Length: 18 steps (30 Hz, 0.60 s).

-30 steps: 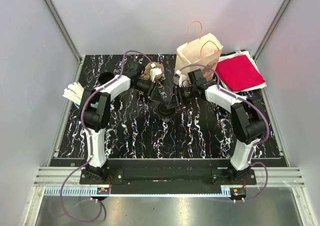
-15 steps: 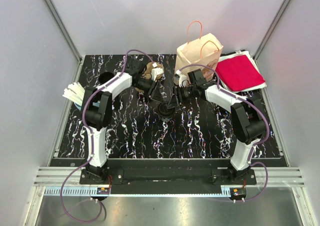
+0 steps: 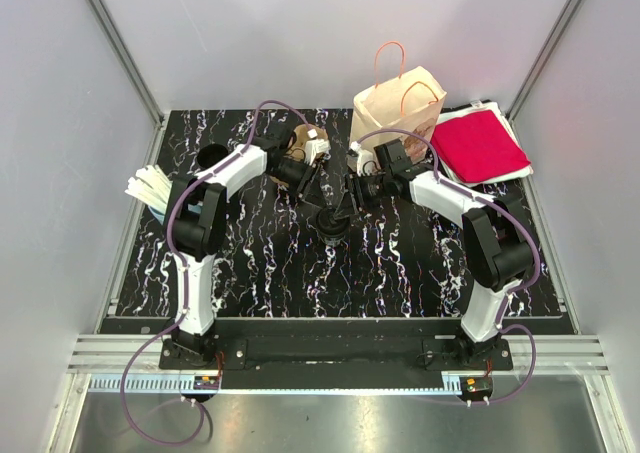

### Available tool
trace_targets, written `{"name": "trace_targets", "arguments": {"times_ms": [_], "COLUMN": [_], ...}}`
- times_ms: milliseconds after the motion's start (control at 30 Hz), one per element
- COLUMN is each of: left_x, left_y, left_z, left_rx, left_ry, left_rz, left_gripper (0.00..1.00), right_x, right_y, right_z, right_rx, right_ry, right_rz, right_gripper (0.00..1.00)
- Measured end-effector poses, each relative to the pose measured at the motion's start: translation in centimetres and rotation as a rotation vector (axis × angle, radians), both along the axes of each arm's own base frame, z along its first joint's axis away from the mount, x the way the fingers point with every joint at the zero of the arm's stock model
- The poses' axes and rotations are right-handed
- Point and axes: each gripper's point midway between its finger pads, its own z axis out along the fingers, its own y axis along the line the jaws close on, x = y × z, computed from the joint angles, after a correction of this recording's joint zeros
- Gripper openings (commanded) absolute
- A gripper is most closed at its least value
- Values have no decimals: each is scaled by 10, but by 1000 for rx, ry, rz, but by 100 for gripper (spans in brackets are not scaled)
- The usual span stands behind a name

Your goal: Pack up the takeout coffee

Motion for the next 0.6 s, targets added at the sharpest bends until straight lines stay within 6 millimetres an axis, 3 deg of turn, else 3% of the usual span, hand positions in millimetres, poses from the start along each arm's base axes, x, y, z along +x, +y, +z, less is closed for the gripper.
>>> {"name": "trace_targets", "arguments": {"times_ms": [367,600], "left_x": [4,17], "left_y": [2,11], "left_z": [8,18], "left_rx": [0,-4], "left_ry": [-4,-28], "left_rz": [14,57], "left_gripper": [51,60], "right_x": [-3,-4], "right_y": [1,4], "right_z": [1,2], "right_rx": [-4,-8], "right_ry": [-11,-25], "right_rz": [9,13], "right_gripper": [45,45]}}
